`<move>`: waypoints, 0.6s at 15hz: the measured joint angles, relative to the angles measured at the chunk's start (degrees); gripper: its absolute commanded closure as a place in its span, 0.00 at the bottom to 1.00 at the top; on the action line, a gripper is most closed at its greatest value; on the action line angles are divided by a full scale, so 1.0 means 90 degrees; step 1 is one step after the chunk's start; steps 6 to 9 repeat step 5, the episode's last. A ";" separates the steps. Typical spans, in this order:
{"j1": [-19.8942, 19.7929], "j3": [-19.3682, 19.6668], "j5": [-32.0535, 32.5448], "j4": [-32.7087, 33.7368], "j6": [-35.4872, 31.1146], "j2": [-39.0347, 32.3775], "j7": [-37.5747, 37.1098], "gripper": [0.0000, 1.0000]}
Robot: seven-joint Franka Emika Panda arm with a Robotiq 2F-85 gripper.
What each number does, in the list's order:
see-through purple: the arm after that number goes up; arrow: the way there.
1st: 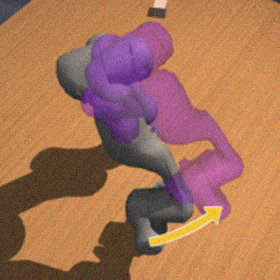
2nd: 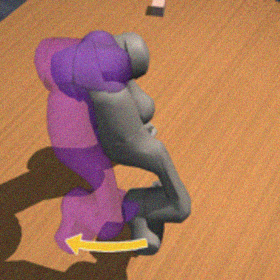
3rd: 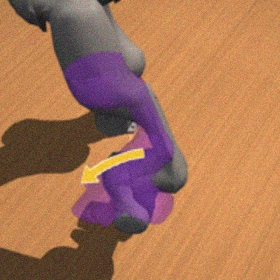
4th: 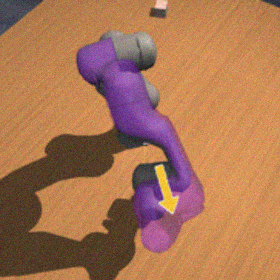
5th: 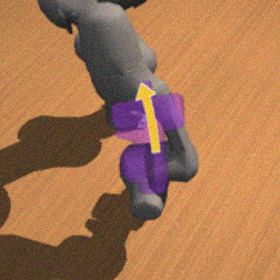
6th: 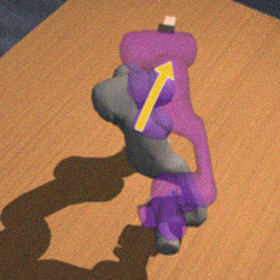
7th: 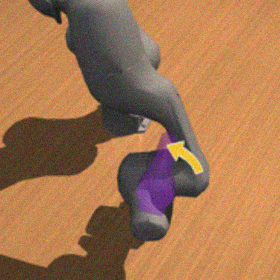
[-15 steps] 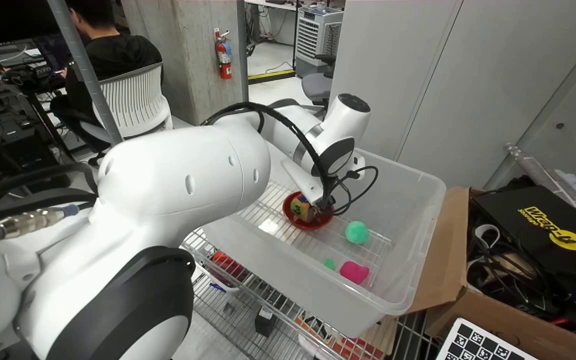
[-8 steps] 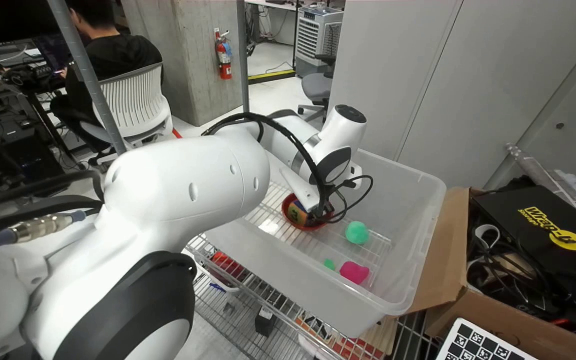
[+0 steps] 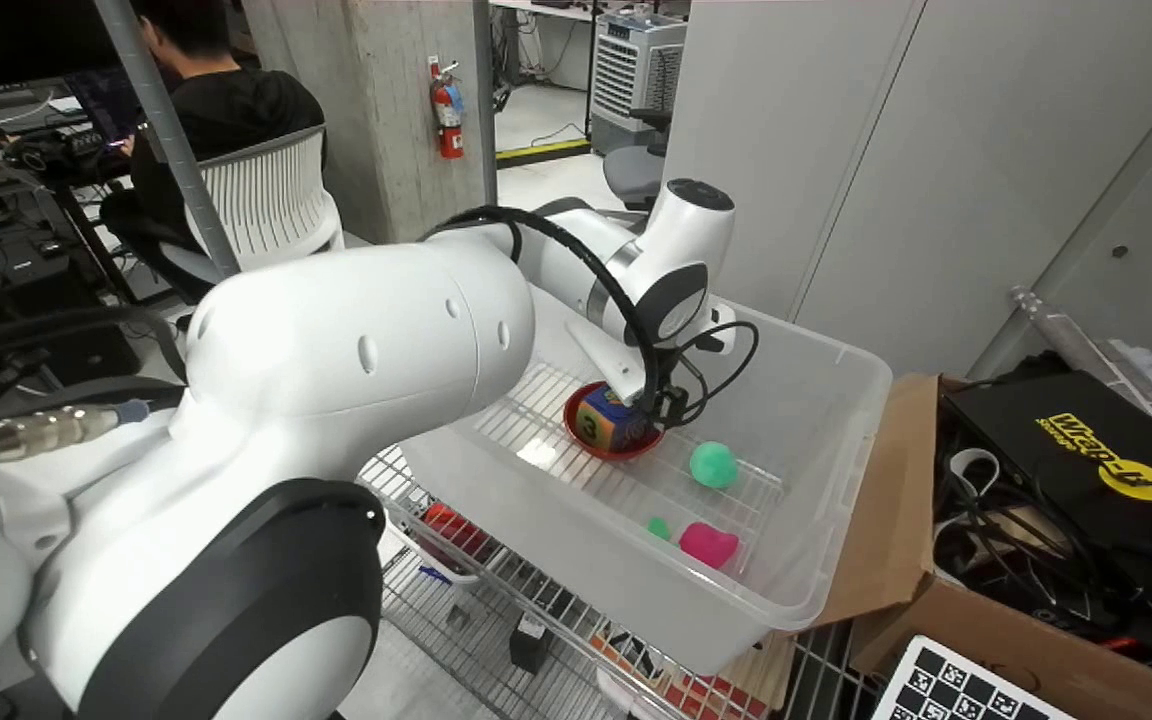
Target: Pick the cube and put it in the bowl
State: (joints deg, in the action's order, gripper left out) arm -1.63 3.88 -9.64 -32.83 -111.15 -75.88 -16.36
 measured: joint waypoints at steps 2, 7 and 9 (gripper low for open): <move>0.0074 0.0011 0.0043 -0.0007 0.0222 0.0162 -0.0009 0.00; 0.0130 0.0011 0.0043 -0.0088 0.0673 0.0450 -0.0111 0.00; 0.0130 0.0011 0.0043 -0.0088 0.0673 0.0450 -0.0111 0.00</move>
